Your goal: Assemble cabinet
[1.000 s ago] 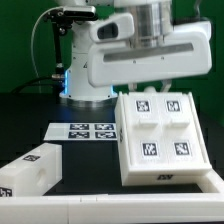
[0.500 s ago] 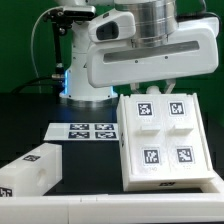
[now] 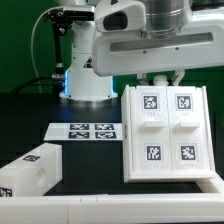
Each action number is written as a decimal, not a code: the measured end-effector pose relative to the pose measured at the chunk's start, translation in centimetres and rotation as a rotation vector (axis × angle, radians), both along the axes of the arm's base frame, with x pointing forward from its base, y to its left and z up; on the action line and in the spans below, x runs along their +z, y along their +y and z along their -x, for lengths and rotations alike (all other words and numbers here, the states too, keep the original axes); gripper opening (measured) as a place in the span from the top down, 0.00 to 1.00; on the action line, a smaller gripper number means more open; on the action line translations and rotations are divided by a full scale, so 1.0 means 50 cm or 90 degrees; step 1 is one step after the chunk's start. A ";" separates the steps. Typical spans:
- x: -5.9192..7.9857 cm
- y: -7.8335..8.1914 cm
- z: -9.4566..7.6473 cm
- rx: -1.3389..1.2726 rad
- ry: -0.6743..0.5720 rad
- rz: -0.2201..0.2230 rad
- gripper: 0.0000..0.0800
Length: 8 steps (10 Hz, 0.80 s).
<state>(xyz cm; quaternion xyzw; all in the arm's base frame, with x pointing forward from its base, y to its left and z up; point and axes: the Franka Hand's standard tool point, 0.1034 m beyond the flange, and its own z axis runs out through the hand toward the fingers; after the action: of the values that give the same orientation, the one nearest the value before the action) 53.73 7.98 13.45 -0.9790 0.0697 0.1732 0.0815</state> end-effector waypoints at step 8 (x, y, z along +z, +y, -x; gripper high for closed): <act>0.022 -0.006 -0.060 -0.011 0.117 -0.010 0.73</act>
Offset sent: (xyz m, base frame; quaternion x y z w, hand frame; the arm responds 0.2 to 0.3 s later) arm 0.0537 -0.0078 0.0431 -0.0142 -0.1504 0.0298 0.9881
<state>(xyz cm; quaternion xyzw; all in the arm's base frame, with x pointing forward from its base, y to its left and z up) 56.72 7.67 14.54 -0.9578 0.0837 0.2620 0.0840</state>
